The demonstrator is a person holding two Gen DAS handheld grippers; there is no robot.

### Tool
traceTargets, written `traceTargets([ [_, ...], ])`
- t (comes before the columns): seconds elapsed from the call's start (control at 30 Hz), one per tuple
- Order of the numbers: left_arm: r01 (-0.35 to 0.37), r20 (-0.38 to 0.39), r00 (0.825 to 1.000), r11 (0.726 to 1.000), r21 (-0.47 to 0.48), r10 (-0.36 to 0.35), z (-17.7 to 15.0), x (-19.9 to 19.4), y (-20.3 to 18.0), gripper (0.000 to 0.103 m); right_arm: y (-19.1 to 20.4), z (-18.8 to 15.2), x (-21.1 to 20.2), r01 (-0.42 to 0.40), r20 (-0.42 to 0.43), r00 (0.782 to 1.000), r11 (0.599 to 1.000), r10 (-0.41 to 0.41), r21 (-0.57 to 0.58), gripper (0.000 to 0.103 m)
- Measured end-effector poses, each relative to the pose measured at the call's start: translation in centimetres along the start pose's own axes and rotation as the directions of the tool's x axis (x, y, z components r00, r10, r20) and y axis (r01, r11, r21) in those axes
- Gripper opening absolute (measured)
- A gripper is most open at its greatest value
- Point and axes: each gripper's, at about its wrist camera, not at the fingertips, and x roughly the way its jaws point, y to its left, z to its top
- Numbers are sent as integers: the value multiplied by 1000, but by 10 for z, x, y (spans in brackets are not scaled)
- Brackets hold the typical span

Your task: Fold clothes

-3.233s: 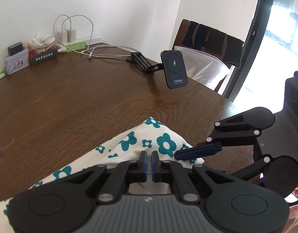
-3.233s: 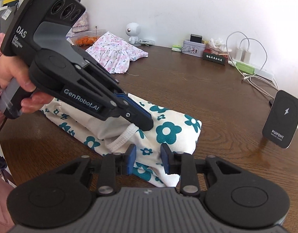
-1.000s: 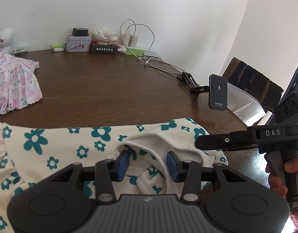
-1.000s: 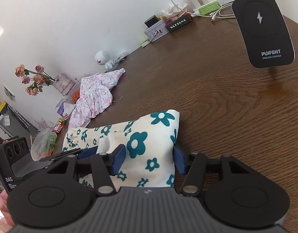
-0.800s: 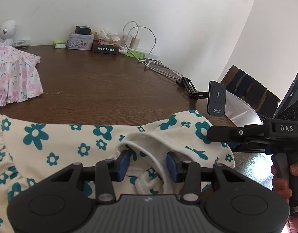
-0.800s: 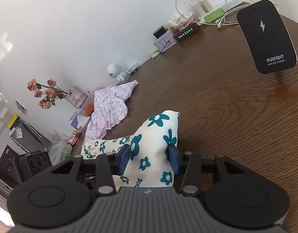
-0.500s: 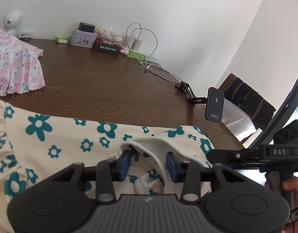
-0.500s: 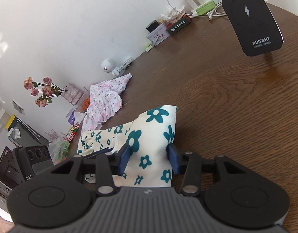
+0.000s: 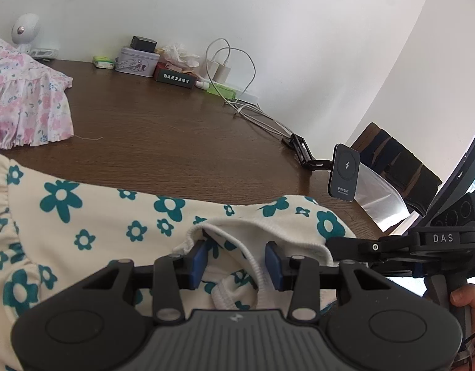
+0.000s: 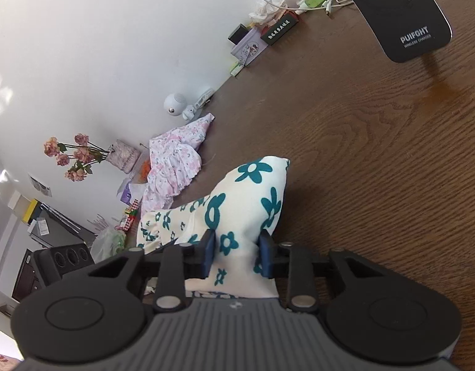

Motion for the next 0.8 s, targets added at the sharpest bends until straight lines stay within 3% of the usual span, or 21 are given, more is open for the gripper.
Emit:
traceTargets([
  [0.1,8,-20,1000,1000,7,-8,5,8,-13,42,21,15,-11,62,-3,998,992,-62,-106,19],
  [0.2,18,-39,999,1000,-1,-18,11,20,-26,44,42,34,-16,168,-26,984,961,-177,-220,19],
  [0.27,21,-42,999,1000,-14,-21,15,20,-31,48,56,46,-19,237,-42,964,924,-261,-300,19],
  [0.37,36,-7,999,999,-17,-36,16,7,-32,64,81,55,-16,303,-48,934,859,-353,-412,19],
  [0.53,19,45,999,1000,-7,-19,16,-16,-26,68,117,53,-4,340,-24,906,760,-423,-554,19],
  [0.63,10,55,998,1000,18,-11,17,-25,-19,64,129,47,4,355,-8,892,710,-453,-609,19],
  [0.7,-5,55,998,999,53,2,19,-23,-15,47,138,44,11,353,-3,888,687,-459,-635,19],
  [0.77,-6,42,999,995,97,2,20,-15,-14,43,148,40,18,345,0,888,666,-461,-662,19],
  [0.8,-7,14,1000,992,125,5,20,-8,-14,33,153,37,21,339,0,888,654,-460,-677,19],
])
